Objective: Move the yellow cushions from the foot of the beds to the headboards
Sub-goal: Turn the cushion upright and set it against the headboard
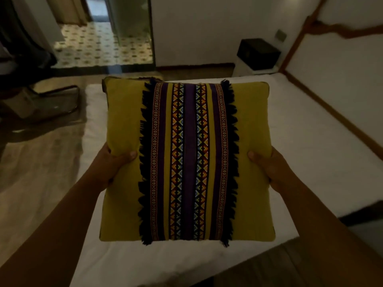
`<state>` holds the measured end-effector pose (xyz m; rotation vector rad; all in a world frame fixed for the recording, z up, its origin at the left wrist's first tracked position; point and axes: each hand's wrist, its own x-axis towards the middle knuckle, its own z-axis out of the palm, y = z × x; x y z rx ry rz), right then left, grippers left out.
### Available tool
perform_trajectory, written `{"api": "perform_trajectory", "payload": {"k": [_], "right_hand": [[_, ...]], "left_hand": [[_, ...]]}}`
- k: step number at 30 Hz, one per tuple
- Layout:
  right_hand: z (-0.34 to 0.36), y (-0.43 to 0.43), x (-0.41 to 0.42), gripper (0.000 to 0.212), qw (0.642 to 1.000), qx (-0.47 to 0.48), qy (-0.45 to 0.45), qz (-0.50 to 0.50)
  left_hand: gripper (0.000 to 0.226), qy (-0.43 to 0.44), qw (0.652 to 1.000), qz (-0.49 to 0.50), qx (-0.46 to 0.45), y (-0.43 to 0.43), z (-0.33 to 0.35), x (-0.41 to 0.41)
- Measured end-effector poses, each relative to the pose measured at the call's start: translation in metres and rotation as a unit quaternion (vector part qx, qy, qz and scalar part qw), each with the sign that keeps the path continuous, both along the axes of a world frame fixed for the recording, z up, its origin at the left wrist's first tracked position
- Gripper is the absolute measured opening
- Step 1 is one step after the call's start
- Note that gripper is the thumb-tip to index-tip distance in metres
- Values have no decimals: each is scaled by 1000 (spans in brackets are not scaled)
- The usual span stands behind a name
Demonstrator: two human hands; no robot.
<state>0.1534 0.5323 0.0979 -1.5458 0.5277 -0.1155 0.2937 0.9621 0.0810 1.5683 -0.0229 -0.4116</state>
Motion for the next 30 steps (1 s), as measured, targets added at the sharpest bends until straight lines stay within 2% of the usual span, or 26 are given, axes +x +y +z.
{"api": "perform_trajectory", "payload": {"k": [9, 13, 15, 21, 30], "right_hand": [[11, -51, -135, 66, 985, -15, -12, -170], [12, -91, -193, 75, 969, -2, -24, -244], [13, -115, -219, 70, 966, -2, -30, -255], [4, -208, -296, 59, 953, -5, -50, -300], [-11, -333, -391, 68, 937, -6, -49, -347]], "left_hand": [[90, -20, 985, -170, -8, -123, 14, 5], [66, -29, 975, -219, -15, -201, 24, -12], [59, -39, 970, -239, -13, -243, 28, -22], [89, -62, 950, -306, -3, -375, 35, -62], [83, -69, 930, -361, 15, -543, 29, -132]]}}
